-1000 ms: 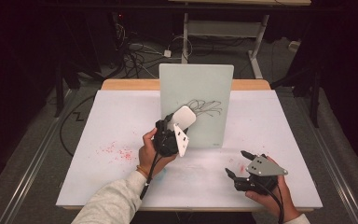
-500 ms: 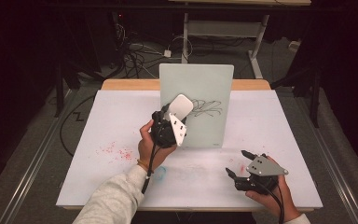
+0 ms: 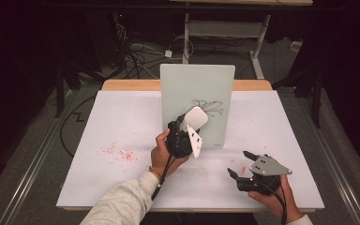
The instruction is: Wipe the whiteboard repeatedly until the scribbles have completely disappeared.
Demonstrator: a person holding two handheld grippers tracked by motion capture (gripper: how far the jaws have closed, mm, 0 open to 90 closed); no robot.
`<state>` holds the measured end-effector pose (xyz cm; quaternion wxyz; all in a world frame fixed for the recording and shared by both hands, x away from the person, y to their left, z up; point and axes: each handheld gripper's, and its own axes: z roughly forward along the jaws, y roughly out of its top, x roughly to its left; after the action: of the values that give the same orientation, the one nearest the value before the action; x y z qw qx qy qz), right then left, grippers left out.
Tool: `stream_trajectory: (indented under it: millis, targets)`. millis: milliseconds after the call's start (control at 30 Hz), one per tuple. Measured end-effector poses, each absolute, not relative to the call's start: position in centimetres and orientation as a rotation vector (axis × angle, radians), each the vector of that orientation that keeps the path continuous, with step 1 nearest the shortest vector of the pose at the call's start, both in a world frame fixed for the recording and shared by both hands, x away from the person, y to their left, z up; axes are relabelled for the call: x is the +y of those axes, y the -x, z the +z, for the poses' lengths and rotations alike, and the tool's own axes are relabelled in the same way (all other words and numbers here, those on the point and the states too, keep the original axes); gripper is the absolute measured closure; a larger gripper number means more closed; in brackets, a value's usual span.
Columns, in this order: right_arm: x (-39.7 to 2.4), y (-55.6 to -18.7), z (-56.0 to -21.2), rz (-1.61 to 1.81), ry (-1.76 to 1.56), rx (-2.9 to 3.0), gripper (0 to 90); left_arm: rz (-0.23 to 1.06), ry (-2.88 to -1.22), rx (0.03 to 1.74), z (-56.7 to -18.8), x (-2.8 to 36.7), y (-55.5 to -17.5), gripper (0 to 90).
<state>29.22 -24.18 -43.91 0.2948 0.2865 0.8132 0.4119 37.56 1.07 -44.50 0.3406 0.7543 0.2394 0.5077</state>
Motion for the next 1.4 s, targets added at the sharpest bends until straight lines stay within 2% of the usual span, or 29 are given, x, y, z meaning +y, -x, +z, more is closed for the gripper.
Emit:
stream_trajectory:
  millis: [367, 533, 767, 1100, 1267, 1400]
  targets:
    - [-24.4, -29.1, -43.8, 1.101, -0.772, 2.155, 23.2, 1.319, -1.901, 0.658, -41.1, 3.8, -38.9, 29.0]
    - [-24.3, -29.1, -43.9, 1.098, -0.770, 2.159, 23.2, 1.334, -1.888, 0.658, -40.1, 3.6, -39.3, 29.1]
    - [-24.3, -29.2, -43.9, 1.113, -0.774, 2.166, 23.2, 1.360, -1.913, 0.621, -41.0, 1.9, -39.0, 29.1]
    - [-24.4, -29.1, -43.8, 1.112, -0.768, 2.164, 23.2, 1.374, -2.020, 0.518, -45.3, -0.9, -37.3, 29.1]
    - [-24.4, -29.0, -43.8, 1.110, -0.771, 2.158, 23.2, 1.339, -2.033, 0.493, -44.5, -0.5, -37.6, 29.1]
    - [-24.5, -29.1, -43.8, 1.105, -0.766, 2.166, 23.2, 1.327, -1.985, 0.536, -42.3, -0.3, -38.4, 29.1]
